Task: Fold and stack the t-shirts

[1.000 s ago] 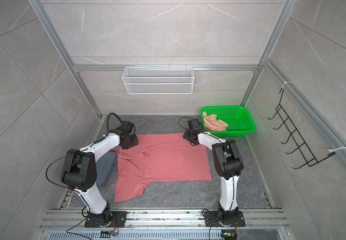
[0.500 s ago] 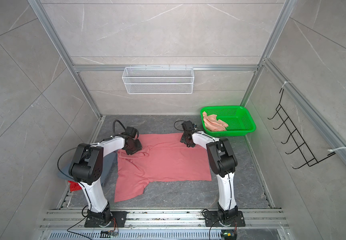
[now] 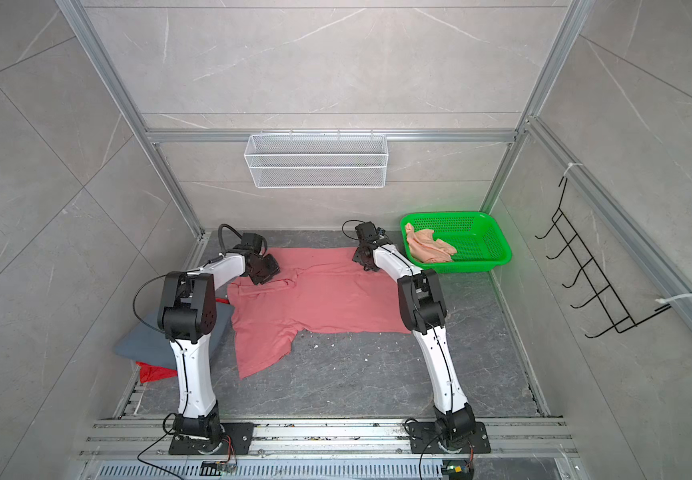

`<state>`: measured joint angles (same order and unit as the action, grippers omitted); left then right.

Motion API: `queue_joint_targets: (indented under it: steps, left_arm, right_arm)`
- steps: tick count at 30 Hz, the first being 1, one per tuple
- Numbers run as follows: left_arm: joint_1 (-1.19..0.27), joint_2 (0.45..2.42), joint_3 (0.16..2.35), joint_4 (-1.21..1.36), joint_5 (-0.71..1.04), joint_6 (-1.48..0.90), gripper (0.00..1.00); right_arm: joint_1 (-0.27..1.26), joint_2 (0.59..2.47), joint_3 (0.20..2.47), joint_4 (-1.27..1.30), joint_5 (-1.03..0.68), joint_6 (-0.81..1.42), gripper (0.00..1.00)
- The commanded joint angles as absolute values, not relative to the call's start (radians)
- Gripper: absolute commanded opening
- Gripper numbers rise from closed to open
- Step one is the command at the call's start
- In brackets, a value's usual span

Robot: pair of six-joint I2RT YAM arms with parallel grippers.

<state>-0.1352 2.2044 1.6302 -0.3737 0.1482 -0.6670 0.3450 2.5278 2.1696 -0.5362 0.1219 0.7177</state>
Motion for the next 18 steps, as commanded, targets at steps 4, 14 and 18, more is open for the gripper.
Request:
queue_joint_targets:
  steps: [4,14,18]
  left_arm:
    - [-0.114,2.208,1.783,-0.472,0.264,-0.505,0.4]
    - [-0.115,1.789,1.645,-0.526,0.198,-0.403,0.44]
    - [-0.115,1.611,1.5,-0.595,0.107,-0.435,0.46]
  right_arm:
    - [0.334,2.626,2.368,-0.625,0.061,0.595,0.59]
    - [0.365,2.272,2.2,-0.555,0.076,0.377,0.62]
    - [0.368,2.008,1.921,-0.494,0.099,0.44,0.64]
